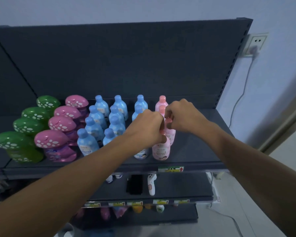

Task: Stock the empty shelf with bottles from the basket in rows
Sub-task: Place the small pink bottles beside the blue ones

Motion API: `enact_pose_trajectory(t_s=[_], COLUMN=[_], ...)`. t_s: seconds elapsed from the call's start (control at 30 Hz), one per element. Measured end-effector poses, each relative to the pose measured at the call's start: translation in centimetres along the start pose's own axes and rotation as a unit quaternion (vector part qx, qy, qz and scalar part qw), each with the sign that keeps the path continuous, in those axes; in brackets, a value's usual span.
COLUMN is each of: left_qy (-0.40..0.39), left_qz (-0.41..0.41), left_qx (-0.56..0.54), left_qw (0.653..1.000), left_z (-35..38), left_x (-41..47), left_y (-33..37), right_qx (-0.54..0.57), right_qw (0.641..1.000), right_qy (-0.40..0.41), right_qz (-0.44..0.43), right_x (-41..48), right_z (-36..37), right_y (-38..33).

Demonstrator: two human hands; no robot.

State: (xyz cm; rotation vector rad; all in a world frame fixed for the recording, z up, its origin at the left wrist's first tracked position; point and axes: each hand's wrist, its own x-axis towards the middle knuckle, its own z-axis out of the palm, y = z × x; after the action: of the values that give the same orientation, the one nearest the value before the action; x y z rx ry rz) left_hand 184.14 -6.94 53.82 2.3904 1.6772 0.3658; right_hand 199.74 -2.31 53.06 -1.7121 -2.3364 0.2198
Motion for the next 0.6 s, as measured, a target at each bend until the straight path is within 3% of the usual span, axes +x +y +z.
enact_pose_trajectory(t_s=[0.6], left_qy=[0.003], left_qz=[-0.012], left_qx=[0.008], left_qw=[1.0], left_z=[1.8], left_x=[3.2], left_y=[-0.1], right_qx=[0.062], right_qw=[0.998], right_qy=[-0.017], right_qz=[0.007], right_x=[2.1], right_z=[0.0], right_y=[1.3])
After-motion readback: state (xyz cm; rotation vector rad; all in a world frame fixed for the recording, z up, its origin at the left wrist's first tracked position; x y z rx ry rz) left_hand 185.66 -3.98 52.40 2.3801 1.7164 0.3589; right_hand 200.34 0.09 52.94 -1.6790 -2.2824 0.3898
